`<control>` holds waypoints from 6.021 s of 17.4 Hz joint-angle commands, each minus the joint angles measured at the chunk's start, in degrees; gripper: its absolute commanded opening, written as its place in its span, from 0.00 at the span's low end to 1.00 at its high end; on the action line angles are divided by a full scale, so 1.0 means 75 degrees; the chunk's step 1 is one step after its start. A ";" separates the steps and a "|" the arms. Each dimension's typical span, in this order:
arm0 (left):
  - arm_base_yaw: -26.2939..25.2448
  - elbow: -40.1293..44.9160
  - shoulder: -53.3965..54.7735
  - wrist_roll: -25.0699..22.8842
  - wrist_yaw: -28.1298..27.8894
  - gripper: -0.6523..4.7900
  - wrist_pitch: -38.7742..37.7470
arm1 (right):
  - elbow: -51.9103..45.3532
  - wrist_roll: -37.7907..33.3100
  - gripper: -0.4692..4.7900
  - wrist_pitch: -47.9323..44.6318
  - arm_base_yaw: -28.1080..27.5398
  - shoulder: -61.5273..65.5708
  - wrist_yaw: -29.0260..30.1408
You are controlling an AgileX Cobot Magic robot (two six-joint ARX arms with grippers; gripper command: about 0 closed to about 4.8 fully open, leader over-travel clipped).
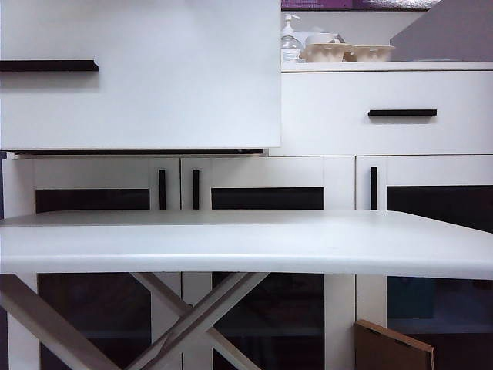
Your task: Pick up a can of beer from the white table, open the left drawer, place the beer inside the drawer, and finally close the drawer.
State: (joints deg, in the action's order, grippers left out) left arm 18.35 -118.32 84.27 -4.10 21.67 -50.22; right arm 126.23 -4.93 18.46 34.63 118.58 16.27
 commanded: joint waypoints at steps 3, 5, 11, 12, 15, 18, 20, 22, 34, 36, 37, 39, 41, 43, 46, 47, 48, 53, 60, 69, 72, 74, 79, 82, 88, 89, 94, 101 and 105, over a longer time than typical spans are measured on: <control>0.0000 -0.0038 -0.0047 -0.0017 0.0026 0.11 -0.0096 | 0.0195 0.0000 0.08 0.0079 0.0192 -0.0099 -0.0997; 0.0000 -0.0035 -0.0052 -0.0020 0.0026 0.11 -0.0242 | 0.0673 0.0017 0.08 0.0017 0.0236 -0.0093 -0.2570; 0.0000 -0.0038 -0.0079 -0.0026 0.0026 0.11 -0.0350 | 0.0691 0.0344 0.08 0.0026 0.0458 0.0073 -0.2760; 0.0000 -0.0035 -0.0131 -0.0044 0.0000 0.11 -0.0463 | 0.0691 0.0344 0.08 0.0026 0.0472 0.0108 -0.2836; -0.0003 -0.0035 -0.0236 -0.0341 -0.0364 0.11 -0.1023 | 0.0691 0.0350 0.08 0.0280 0.0469 0.0099 -0.3453; 0.0000 -0.0035 -0.0326 -0.0391 -0.0484 0.11 -0.1201 | 0.0691 0.0347 0.08 0.0248 0.0402 0.0117 -0.3724; 0.0000 -0.0035 -0.0414 -0.0391 -0.0487 0.11 -0.1236 | 0.0691 0.0344 0.08 0.0210 0.0385 0.0175 -0.3541; 0.0000 -0.0035 -0.0463 -0.0373 -0.0487 0.11 -0.1247 | 0.0691 0.0329 0.08 0.0396 0.0373 0.0280 -0.3494; -0.0003 -0.0035 -0.0772 -0.0370 -0.0522 0.11 -0.1498 | 0.0691 0.0350 0.08 0.0256 0.0487 0.0493 -0.1253; -0.0003 -0.0035 -0.0787 -0.0370 -0.0545 0.11 -0.1533 | 0.0691 0.0350 0.08 0.0408 0.0475 0.0323 -0.1580; -0.0003 -0.0035 -0.0790 -0.0373 -0.0545 0.11 -0.1533 | 0.0691 0.0350 0.08 0.0530 0.0469 0.0192 -0.1696; 0.0000 -0.0032 -0.0799 -0.0370 -0.0545 0.11 -0.1647 | 0.0691 0.0350 0.08 0.0889 0.0466 -0.0259 -0.1728; -0.0003 -0.0015 -0.0804 -0.0367 -0.0548 0.11 -0.1851 | 0.0691 0.0350 0.08 0.1466 0.0463 -0.0947 -0.1769; -0.0003 0.0233 -0.0857 -0.0321 -0.0545 0.11 -0.1883 | 0.0691 0.0350 0.08 0.1996 0.0463 -0.1629 -0.1842; 0.0000 0.1664 -0.1323 -0.0067 -0.0516 0.11 -0.1428 | 0.0691 0.0455 0.08 0.2428 0.0460 -0.2512 -0.1853; 0.0000 0.2282 -0.1606 0.0125 -0.0519 0.11 -0.1055 | 0.0691 0.0463 0.08 0.2524 0.0460 -0.2731 -0.1900; 0.0000 0.2929 -0.1964 0.0286 -0.0557 0.11 -0.0527 | 0.0691 0.0460 0.08 0.2623 0.0463 -0.2891 -0.1894; 0.0000 0.6382 -0.3861 0.0664 -0.1580 0.11 0.2579 | 0.0691 -0.0221 0.08 0.3867 0.0469 -0.3209 -0.1830; 0.0000 0.9259 -0.4360 0.0673 -0.3034 0.11 0.5942 | 0.0691 -0.0507 0.08 0.5237 0.0487 -0.3244 -0.1323; 0.0000 1.0226 -0.3879 0.0761 -0.4269 0.11 0.8373 | 0.0688 0.0224 0.08 0.5788 0.1285 -0.3299 -0.1049; 0.0000 1.0226 -0.3395 0.0825 -0.4322 0.11 0.8886 | 0.0688 0.0259 0.08 0.5998 0.1574 -0.3299 -0.0953; 0.0000 1.0226 -0.3284 0.0819 -0.4325 0.11 0.9008 | 0.0691 0.0259 0.08 0.6132 0.1620 -0.3314 -0.0924; -0.0015 1.0214 -0.2818 0.0807 -0.4599 0.11 0.9871 | 0.0691 0.0256 0.08 0.6624 0.1623 -0.3322 -0.0924; -0.0020 1.0191 -0.2538 0.0807 -0.4602 0.11 1.0177 | 0.0691 0.0259 0.08 0.6831 0.1626 -0.3351 -0.0918; -0.0073 1.0142 -0.1880 0.0801 -0.4599 0.11 1.0896 | 0.0691 0.0254 0.08 0.7000 0.1714 -0.3410 -0.0921; -0.0073 1.0121 -0.1786 0.0801 -0.4599 0.11 1.0972 | 0.0691 0.0245 0.08 0.7009 0.1716 -0.3427 -0.0921; -0.0076 0.9186 -0.0924 0.0600 -0.4572 0.11 1.0995 | 0.0691 0.0216 0.08 0.7146 0.1716 -0.3506 -0.0924; -0.0315 0.7970 0.0455 0.0609 -0.4435 0.11 1.0998 | 0.0691 0.0198 0.08 0.7184 0.1716 -0.3541 -0.0924; -0.0906 0.7090 0.1262 0.0667 -0.3934 0.11 1.0990 | 0.0691 0.0198 0.08 0.7189 0.1716 -0.3544 -0.0921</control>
State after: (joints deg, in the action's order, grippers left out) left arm 12.99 -63.77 92.90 0.93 -7.60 31.24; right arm 131.20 -3.38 72.93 47.44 92.44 9.17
